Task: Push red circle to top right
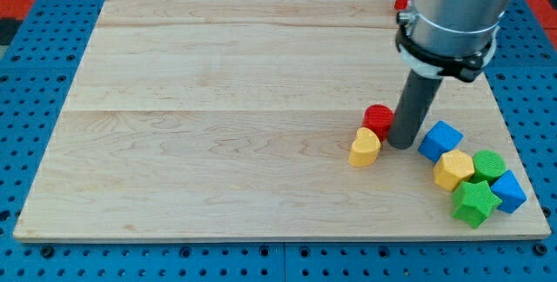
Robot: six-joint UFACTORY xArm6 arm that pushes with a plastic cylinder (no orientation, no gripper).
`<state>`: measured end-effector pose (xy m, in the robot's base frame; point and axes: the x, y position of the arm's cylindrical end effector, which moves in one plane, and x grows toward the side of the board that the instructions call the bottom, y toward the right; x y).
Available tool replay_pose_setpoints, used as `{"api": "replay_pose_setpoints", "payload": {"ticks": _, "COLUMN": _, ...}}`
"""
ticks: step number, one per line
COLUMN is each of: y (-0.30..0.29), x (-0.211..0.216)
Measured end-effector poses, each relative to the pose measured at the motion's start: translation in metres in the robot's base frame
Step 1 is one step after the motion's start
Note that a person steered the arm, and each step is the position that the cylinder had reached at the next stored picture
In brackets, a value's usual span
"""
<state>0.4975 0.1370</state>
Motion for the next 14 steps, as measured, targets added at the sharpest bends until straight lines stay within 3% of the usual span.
{"api": "replay_pose_setpoints", "payload": {"ticks": 3, "y": -0.085, "x": 0.003}}
{"api": "replay_pose_setpoints", "payload": {"ticks": 5, "y": -0.046, "x": -0.006}}
{"api": "replay_pose_setpoints", "payload": {"ticks": 7, "y": -0.043, "x": -0.032}}
{"api": "replay_pose_setpoints", "payload": {"ticks": 11, "y": 0.025, "x": -0.117}}
{"api": "replay_pose_setpoints", "payload": {"ticks": 14, "y": 0.028, "x": -0.083}}
